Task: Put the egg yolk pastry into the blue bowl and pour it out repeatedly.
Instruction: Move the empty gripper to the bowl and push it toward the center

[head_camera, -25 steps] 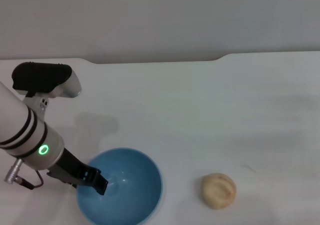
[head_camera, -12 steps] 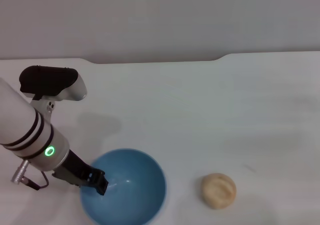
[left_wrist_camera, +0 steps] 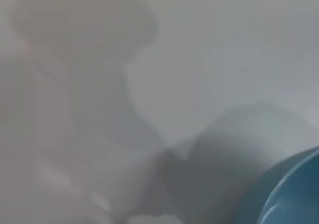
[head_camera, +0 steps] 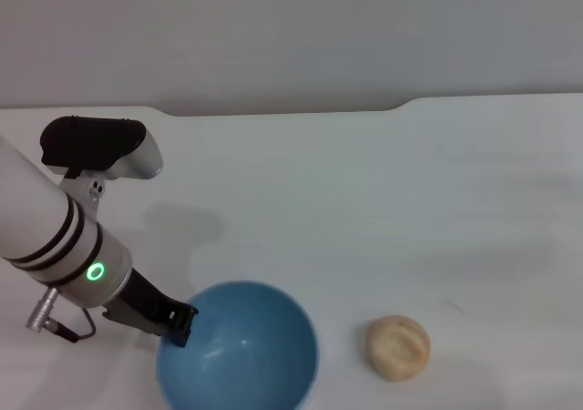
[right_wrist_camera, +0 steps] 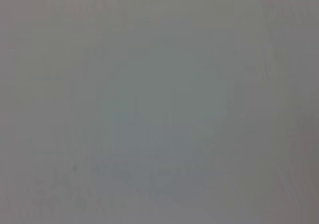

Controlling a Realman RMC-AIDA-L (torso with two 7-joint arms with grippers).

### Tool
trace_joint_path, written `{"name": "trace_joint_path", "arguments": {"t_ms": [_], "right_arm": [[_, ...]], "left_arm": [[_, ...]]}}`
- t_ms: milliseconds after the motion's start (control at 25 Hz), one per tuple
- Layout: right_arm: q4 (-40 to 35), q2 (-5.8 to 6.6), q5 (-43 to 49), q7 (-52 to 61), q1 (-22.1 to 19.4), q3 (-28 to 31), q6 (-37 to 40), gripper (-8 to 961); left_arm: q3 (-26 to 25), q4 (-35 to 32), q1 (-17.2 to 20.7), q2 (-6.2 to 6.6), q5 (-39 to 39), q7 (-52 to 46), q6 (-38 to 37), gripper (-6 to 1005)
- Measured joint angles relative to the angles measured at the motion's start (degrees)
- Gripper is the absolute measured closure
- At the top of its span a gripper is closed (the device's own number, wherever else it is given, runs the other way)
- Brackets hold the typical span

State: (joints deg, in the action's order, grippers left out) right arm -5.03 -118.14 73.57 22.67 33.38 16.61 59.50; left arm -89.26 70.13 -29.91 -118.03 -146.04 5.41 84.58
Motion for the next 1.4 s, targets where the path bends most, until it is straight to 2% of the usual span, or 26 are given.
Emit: {"name": "trace_joint_path", "arguments": {"t_ms": [200, 360, 480, 600, 800, 1000, 1200, 1400], "right_arm": [[-0.1, 0.13, 0.0, 0.8, 0.6, -2.9, -0.1, 444], [-0.4, 0.71, 0.0, 6.1, 2.4, -8.2, -2.2, 444], [-2.9, 1.57, 0.3, 17.6, 3.6, -16.5, -4.4, 444], [-9.8, 2.26, 4.1, 36.6, 3.6, -29.1, -5.7, 444], [-24.4, 2.53, 21.0, 68.7, 2.6, -43.5, -6.6, 444], [-34.6, 2.53, 42.0, 91.5, 3.2, -48.6, -3.9, 444], [-38.2, 3.46, 54.7, 101.6, 5.7, -49.3, 4.9, 444], [-39.0, 4.64, 70.4, 106.5, 10.8, -49.6, 18.6, 444]], "left_arm": [[-0.1, 0.0, -0.4, 0.01, 0.1, -0.2, 0.0, 980], [-0.1, 0.0, -1.1, 0.05, 0.1, -0.4, 0.0, 981], [-0.1, 0.0, -1.7, 0.06, 0.1, -0.4, 0.0, 981], [-0.1, 0.0, -2.3, 0.07, 0.1, -0.4, -0.2, 981], [-0.3, 0.1, -2.7, 0.15, 0.0, -0.4, -0.2, 981], [-2.4, 0.1, -2.9, 0.18, -0.1, -0.4, -0.4, 981], [-5.3, 0.0, -2.9, 0.10, 0.0, -0.8, -0.6, 981], [-6.6, -0.1, -3.1, 0.27, -0.4, -3.5, -1.0, 981]]}}
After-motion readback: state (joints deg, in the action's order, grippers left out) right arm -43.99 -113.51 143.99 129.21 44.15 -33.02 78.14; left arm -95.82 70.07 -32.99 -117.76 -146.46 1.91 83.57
